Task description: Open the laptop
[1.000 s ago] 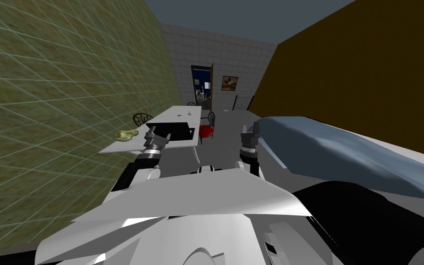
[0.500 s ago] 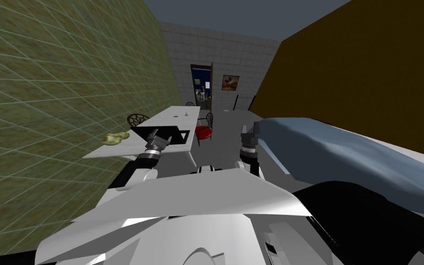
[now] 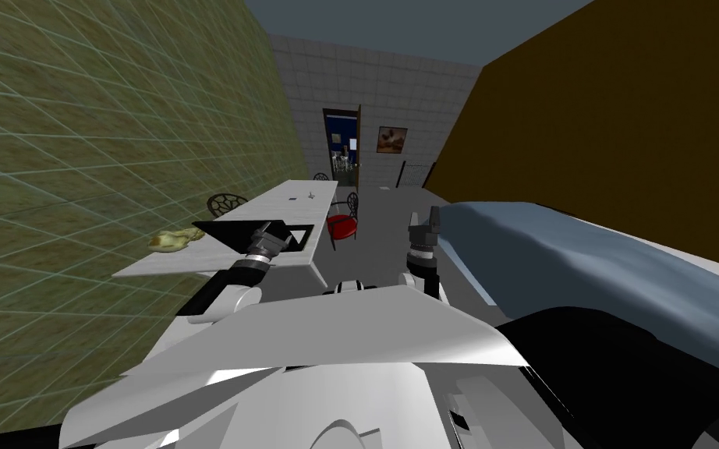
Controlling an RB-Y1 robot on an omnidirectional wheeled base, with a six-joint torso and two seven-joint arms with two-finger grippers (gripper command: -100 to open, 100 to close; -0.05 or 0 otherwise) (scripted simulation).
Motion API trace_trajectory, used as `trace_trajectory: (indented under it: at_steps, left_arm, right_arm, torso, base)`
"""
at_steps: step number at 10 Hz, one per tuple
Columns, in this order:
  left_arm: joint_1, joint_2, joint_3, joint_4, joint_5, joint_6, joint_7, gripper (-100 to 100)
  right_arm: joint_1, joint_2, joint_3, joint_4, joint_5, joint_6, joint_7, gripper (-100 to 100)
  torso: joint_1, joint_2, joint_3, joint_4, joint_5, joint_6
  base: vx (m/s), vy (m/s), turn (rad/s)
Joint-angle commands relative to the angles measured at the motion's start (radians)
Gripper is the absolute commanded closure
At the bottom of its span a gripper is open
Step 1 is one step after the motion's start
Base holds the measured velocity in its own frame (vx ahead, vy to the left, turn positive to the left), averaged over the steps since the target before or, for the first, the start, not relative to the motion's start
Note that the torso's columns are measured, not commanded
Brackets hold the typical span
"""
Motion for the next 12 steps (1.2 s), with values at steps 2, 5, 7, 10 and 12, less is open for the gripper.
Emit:
trace_trajectory:
  at_steps: [2,5,7,10,12]
  left_arm:
    - [0.006,0.002,0.005,-0.017,0.001,0.013,0.003,-100]
    - [0.019,0.027,0.031,-0.056,0.018,0.069,0.026,100]
    - [0.035,0.053,0.054,-0.089,0.035,0.124,0.048,100]
    - [0.066,0.104,0.100,-0.156,0.069,0.209,0.094,100]
    - [0.082,0.130,0.122,-0.190,0.086,0.260,0.116,100]
  right_arm:
    - [0.000,0.000,0.000,0.000,0.000,0.000,0.000,0]
    - [0.000,0.000,0.000,0.000,0.000,0.000,0.000,0]
    - [0.000,0.000,0.000,0.000,0.000,0.000,0.000,0]
    - [0.000,0.000,0.000,0.000,0.000,0.000,0.000,0]
    - [0.000,0.000,0.000,0.000,0.000,0.000,0.000,0]
  torso:
    - [0.003,-0.003,-0.001,0.000,0.001,0.000]
    - [0.000,-0.004,-0.001,-0.003,0.002,0.000]
    - [-0.001,-0.007,-0.004,-0.003,0.000,0.001]
    - [0.001,-0.007,-0.004,-0.004,0.001,0.002]
    - [0.001,-0.006,-0.003,-0.004,0.002,0.001]
  base:
    - [0.103,-0.029,0.008]
    - [0.053,-0.001,0.019]
    - [0.076,-0.023,0.027]
    - [0.077,-0.015,0.018]
    - [0.084,-0.020,0.018]
